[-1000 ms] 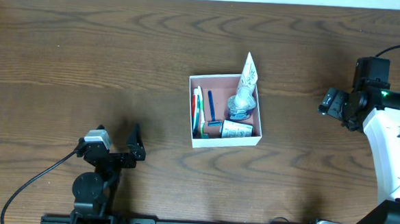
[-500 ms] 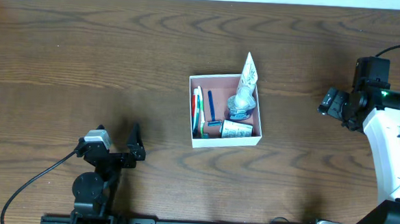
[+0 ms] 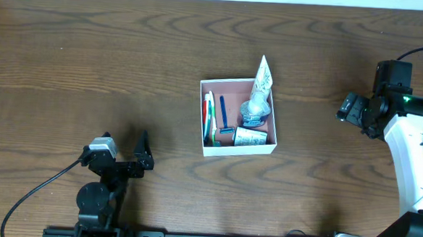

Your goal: Pack container

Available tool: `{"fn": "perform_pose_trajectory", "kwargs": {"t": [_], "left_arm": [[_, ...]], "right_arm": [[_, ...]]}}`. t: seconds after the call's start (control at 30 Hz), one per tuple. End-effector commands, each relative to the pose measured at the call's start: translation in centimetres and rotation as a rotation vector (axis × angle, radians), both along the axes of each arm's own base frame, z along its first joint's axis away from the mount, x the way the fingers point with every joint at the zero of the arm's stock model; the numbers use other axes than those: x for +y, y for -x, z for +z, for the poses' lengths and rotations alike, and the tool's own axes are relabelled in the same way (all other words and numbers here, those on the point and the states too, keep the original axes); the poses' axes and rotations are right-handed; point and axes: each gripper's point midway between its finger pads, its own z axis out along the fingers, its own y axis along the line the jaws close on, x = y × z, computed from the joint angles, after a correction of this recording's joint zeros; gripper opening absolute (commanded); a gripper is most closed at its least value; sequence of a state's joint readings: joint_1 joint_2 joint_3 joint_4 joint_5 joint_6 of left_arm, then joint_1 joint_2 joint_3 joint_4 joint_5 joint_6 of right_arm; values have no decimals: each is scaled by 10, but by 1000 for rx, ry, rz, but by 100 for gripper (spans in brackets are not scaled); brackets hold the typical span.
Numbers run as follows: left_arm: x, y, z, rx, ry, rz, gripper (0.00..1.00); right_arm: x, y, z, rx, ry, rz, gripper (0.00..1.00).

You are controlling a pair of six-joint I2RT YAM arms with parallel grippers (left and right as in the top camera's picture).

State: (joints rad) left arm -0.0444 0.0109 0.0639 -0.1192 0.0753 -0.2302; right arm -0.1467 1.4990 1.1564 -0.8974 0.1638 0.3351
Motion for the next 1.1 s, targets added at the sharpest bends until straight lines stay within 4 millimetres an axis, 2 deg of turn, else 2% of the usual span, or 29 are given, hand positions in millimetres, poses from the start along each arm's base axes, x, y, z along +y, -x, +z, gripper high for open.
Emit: {"fn": "perform_pose_trajectory", "kwargs": {"t": [0.0, 0.1, 0.2, 0.3, 0.5, 0.6, 0.7, 0.83, 1.07], "left_arm": [[0, -1, -16, 30, -19, -7, 98], [0, -1, -16, 30, -19, -7, 98], [0, -1, -16, 30, -19, -7, 98], [0, -1, -16, 30, -19, -7, 98], [0, -1, -16, 30, -19, -7, 98], [0, -1, -16, 30, -19, -7, 98], [0, -1, -16, 30, -19, -7, 98], [0, -1, -16, 30, -19, -7, 98], [0, -1, -16, 30, -19, -7, 98]], "right_arm": [[18, -8, -1, -34, -116, 6, 99], [44, -18, 2, -76, -249, 91, 99], [65, -23, 7, -97, -288, 242, 99], [84, -19, 9, -72, -257, 366, 99], [143, -12, 8, -38, -189, 587, 99], [166, -9, 7, -35, -166, 646, 99], [178, -5, 2, -16, -166, 647, 99], [187, 2, -15, 48, -184, 654, 99], [194, 7, -45, 143, -185, 665, 99]]}}
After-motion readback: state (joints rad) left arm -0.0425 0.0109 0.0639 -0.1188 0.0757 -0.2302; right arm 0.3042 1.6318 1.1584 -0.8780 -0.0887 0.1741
